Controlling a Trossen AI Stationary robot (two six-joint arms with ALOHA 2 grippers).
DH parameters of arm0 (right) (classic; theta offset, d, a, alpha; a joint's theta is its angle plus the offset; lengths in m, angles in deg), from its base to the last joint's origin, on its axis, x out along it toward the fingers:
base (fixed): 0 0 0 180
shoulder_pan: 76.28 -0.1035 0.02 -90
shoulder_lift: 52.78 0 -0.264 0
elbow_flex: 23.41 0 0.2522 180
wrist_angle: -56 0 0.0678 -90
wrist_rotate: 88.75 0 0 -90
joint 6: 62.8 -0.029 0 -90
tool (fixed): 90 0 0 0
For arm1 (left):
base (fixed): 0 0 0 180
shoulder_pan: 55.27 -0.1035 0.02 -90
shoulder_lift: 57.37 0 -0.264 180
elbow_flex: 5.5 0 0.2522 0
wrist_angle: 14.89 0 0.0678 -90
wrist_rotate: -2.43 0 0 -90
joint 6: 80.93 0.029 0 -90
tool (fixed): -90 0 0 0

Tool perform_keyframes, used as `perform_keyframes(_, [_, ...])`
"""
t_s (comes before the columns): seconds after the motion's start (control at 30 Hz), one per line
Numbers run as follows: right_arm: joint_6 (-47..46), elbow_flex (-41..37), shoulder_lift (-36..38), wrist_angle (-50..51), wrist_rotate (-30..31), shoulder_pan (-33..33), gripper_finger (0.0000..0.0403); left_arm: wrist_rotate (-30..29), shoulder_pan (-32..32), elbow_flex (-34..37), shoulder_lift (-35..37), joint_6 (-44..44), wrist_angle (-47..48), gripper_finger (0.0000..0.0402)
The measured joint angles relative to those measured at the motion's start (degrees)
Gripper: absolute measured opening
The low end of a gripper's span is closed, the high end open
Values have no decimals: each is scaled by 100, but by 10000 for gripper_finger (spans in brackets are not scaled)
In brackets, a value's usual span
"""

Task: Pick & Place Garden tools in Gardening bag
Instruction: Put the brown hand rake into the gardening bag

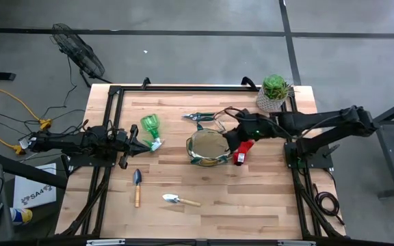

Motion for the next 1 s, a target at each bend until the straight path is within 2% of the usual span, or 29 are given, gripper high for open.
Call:
perform_keyframes(0.23, [331,597,-551,-120,73,-7,54,-178,0,0,2,188,-34,2])
perform_keyframes(0.33, [491,666,-737,-374,228,-36,54,-227,0,0,-4,432,-139,21])
perform_keyframes(0.43, [645,668,-876,-724,255,-35,54,-275,0,0,-71,455,-423,62])
perform_keyframes(0.53, [716,669,-945,-836,258,-30,54,-240,0,2,-148,459,-689,119])
perform_keyframes(0.7, [664,669,-947,-876,276,123,54,114,3,2,-430,941,-1146,198])
perform_keyframes(0.83, [381,669,-947,-923,10,368,54,108,2,-1,-893,1414,-1956,210])
perform_keyframes(1.0, [-79,669,-1087,-926,-361,754,54,75,2,-486,-1781,2047,-2123,203])
